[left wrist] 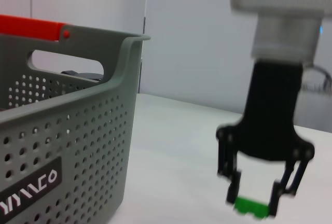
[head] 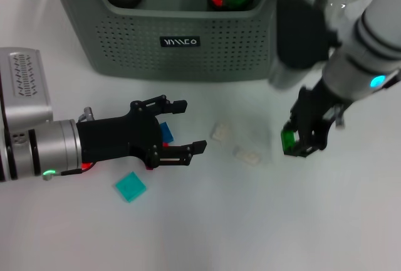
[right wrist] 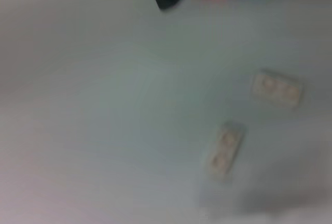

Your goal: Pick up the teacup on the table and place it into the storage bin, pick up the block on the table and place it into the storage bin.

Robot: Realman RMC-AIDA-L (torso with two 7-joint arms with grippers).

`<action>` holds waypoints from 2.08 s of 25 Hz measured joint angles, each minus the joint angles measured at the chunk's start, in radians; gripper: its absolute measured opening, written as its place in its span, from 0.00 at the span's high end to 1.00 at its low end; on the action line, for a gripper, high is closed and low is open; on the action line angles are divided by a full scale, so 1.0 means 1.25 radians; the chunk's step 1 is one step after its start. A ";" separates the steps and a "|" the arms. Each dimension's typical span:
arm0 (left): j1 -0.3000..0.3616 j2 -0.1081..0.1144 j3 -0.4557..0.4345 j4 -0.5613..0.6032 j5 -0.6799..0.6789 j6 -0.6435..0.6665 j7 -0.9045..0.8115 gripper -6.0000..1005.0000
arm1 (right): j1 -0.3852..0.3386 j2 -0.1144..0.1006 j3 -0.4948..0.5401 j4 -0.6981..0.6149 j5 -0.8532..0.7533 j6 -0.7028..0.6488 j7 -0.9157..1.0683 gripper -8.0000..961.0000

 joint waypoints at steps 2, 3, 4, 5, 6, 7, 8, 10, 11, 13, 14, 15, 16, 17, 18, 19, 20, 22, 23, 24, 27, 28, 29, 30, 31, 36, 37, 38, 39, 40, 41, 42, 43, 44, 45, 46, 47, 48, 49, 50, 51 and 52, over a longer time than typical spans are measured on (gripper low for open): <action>0.000 0.001 0.000 0.000 0.000 0.000 0.000 0.12 | -0.002 -0.001 0.078 -0.071 0.002 -0.070 -0.004 0.53; 0.000 0.001 0.000 0.000 0.000 0.000 0.000 0.12 | -0.001 -0.001 0.127 -0.117 0.009 -0.111 -0.005 0.53; 0.000 0.001 0.000 0.000 0.000 0.000 0.000 0.12 | 0.002 -0.001 0.169 -0.154 0.020 -0.145 -0.005 0.53; 0.001 0.001 0.000 0.001 0.000 0.000 0.000 0.12 | 0.009 -0.001 0.218 -0.193 0.037 -0.183 -0.004 0.53; 0.001 0.001 0.000 0.001 0.000 0.000 0.000 0.12 | 0.019 -0.002 0.264 -0.227 0.055 -0.206 0.000 0.53; 0.001 0.002 0.000 0.002 0.001 0.001 0.000 0.12 | 0.033 -0.002 0.318 -0.260 0.079 -0.234 0.009 0.53; 0.001 0.002 0.000 0.002 0.001 0.001 0.000 0.12 | 0.049 -0.003 0.367 -0.287 0.105 -0.253 0.021 0.53; 0.001 0.003 0.000 0.003 0.003 0.002 0.001 0.12 | 0.085 -0.009 0.458 -0.315 0.148 -0.258 0.053 0.53; 0.001 0.003 0.000 0.003 0.003 0.002 0.002 0.12 | 0.103 -0.013 0.499 -0.319 0.168 -0.240 0.074 0.53; 0.000 0.003 0.000 0.004 0.006 0.001 0.003 0.12 | 0.129 -0.020 0.528 -0.304 0.182 -0.176 0.109 0.53; -0.002 0.003 0.000 0.004 0.006 0.001 0.003 0.12 | 0.141 -0.023 0.530 -0.286 0.181 -0.129 0.127 0.53; -0.003 0.004 0.000 0.005 0.007 0.001 0.003 0.12 | 0.151 -0.027 0.525 -0.262 0.173 -0.080 0.142 0.53; -0.003 0.005 0.000 0.005 0.007 0.001 0.003 0.12 | 0.162 -0.032 0.517 -0.233 0.165 -0.026 0.157 0.53; -0.004 0.005 0.000 0.006 0.007 0.001 0.003 0.12 | 0.178 -0.037 0.506 -0.193 0.148 0.029 0.173 0.53; -0.004 0.005 0.000 0.007 0.007 0.001 0.003 0.12 | 0.190 -0.042 0.496 -0.157 0.134 0.067 0.179 0.53; -0.005 0.005 0.000 0.007 0.007 0.002 0.003 0.12 | 0.207 -0.046 0.485 -0.113 0.115 0.112 0.185 0.53; -0.005 0.005 0.000 0.007 0.007 0.002 0.002 0.12 | 0.223 -0.049 0.474 -0.064 0.096 0.155 0.188 0.53; -0.005 0.005 0.000 0.007 0.007 0.002 0.002 0.12 | 0.250 -0.051 0.456 0.027 0.059 0.231 0.189 0.53; -0.006 0.005 0.000 0.007 0.007 0.002 0.003 0.12 | 0.263 -0.050 0.448 0.072 0.041 0.270 0.187 0.53; -0.006 0.005 0.000 0.007 0.007 0.002 0.003 0.12 | 0.272 -0.048 0.439 0.110 0.024 0.308 0.185 0.53; -0.006 0.005 0.000 0.007 0.007 0.004 0.004 0.12 | 0.284 -0.038 0.395 0.189 0.005 0.394 0.179 0.53; -0.006 0.005 0.000 0.007 0.007 0.006 0.004 0.12 | 0.284 -0.034 0.378 0.205 0.004 0.413 0.178 0.53; -0.006 0.005 0.000 0.007 0.007 0.007 0.005 0.12 | 0.282 -0.030 0.359 0.222 0.004 0.440 0.178 0.53; -0.006 0.005 0.000 0.007 0.007 0.007 0.005 0.12 | 0.279 -0.024 0.339 0.235 0.004 0.459 0.178 0.53; -0.006 0.005 0.000 0.007 0.007 0.007 0.006 0.12 | 0.275 -0.020 0.325 0.241 0.003 0.474 0.177 0.53; -0.006 0.005 0.000 0.006 0.007 0.002 0.006 0.12 | 0.259 -0.002 0.273 0.261 -0.043 0.535 0.195 0.53; -0.006 0.005 0.000 0.006 0.007 0.002 0.006 0.12 | 0.259 -0.001 0.271 0.265 -0.056 0.542 0.203 0.53; -0.006 0.005 0.000 0.005 0.007 0.001 0.006 0.12 | 0.259 0.000 0.271 0.269 -0.066 0.548 0.212 0.53; -0.005 0.005 0.000 0.005 0.007 0.001 0.006 0.12 | 0.257 0.000 0.270 0.271 -0.074 0.552 0.218 0.53; -0.004 0.005 0.000 0.005 0.007 0.001 0.006 0.12 | 0.256 0.000 0.270 0.273 -0.078 0.554 0.223 0.53; -0.004 0.005 0.000 0.005 0.007 0.001 0.006 0.12 | 0.255 -0.001 0.270 0.273 -0.080 0.555 0.227 0.52; -0.003 0.005 0.000 0.005 0.007 0.000 0.006 0.12 | 0.254 -0.001 0.270 0.273 -0.081 0.555 0.227 0.51; -0.003 0.005 0.000 0.005 0.007 0.000 0.006 0.12 | 0.253 -0.002 0.270 0.273 -0.081 0.553 0.227 0.50; -0.003 0.004 0.000 0.005 0.007 0.000 0.006 0.12 | 0.253 -0.002 0.270 0.273 -0.081 0.552 0.227 0.50; -0.002 0.004 0.000 0.005 0.007 0.000 0.006 0.12 | 0.253 -0.003 0.270 0.273 -0.082 0.551 0.225 0.49; -0.001 0.003 0.000 0.005 0.007 0.000 0.006 0.12 | 0.253 -0.003 0.269 0.274 -0.082 0.550 0.224 0.48; -0.001 0.004 0.000 0.004 0.006 0.000 0.006 0.12 | 0.253 -0.003 0.268 0.274 -0.082 0.550 0.223 0.47; 0.000 0.004 0.000 0.004 0.004 0.000 0.006 0.12 | 0.253 -0.003 0.267 0.274 -0.082 0.550 0.222 0.47; 0.001 0.004 0.000 0.004 0.004 0.000 0.006 0.12 | 0.253 -0.003 0.264 0.274 -0.082 0.550 0.221 0.46; 0.001 0.004 0.000 0.004 0.004 0.000 0.006 0.12 | 0.252 -0.003 0.263 0.273 -0.082 0.549 0.220 0.45; 0.001 0.004 0.000 0.004 0.004 0.000 0.006 0.12 | 0.251 -0.003 0.262 0.271 -0.082 0.549 0.220 0.45; 0.001 0.004 0.000 0.003 0.005 0.001 0.006 0.12 | 0.249 -0.003 0.261 0.268 -0.082 0.549 0.220 0.44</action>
